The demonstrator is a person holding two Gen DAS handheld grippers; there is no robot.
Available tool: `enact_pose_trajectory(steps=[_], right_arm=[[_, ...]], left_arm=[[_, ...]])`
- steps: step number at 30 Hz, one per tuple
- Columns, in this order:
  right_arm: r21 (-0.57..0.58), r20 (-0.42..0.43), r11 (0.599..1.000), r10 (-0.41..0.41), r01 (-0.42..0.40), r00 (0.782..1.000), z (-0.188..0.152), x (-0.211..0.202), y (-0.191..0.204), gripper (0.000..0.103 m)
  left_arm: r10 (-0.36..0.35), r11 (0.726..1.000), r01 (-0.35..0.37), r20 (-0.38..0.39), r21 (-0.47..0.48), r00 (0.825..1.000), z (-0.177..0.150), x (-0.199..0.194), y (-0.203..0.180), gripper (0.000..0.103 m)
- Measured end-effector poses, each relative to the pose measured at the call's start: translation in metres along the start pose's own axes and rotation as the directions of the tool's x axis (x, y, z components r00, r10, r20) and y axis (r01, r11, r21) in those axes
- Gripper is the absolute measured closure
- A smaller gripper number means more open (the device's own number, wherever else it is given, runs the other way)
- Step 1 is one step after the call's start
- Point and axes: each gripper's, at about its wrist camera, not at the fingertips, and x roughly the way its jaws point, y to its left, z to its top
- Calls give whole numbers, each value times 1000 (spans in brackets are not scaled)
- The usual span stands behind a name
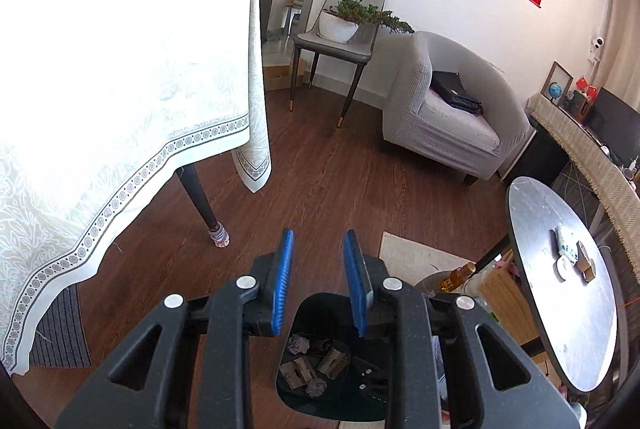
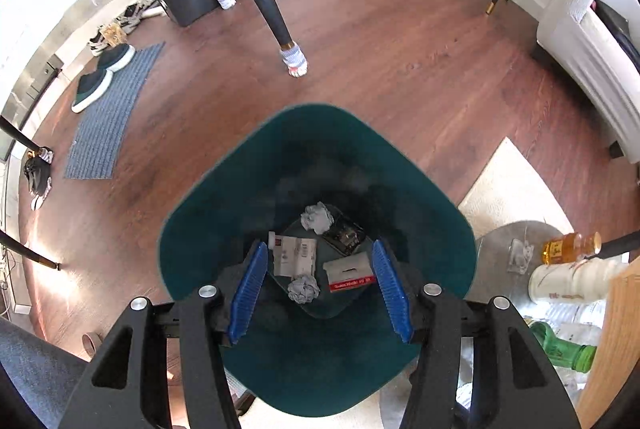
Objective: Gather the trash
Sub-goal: 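Open both tools to drop the cap and paper box into the bin, then move both tools back over the table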
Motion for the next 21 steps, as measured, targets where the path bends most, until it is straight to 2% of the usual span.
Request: enact_pose_trajectory(steps=[5,6,9,14,21], right_arm=[[-22,114,999,28,-25,993,9,-53,4,48],[-32,135,999,28,-24,991,11,-65,5,54],[-37,209,999,25,-18,978,17,-102,5,59],[-12,305,1000,-10,14,952,14,-154,-11,60],[72,380,996,-73,49,922,1,-211,-51,61]], left_arm=[[-25,1000,25,51,-8,998,8,-12,-5,77],[-36,999,37,63,-19,997,10,-14,-5,77],[-49,998,52,95,-31,994,14,-22,-12,77],[-69,997,64,116,50,991,17,-25,-40,76],[-119,989,107,120,105,986,15,-22,-78,63]])
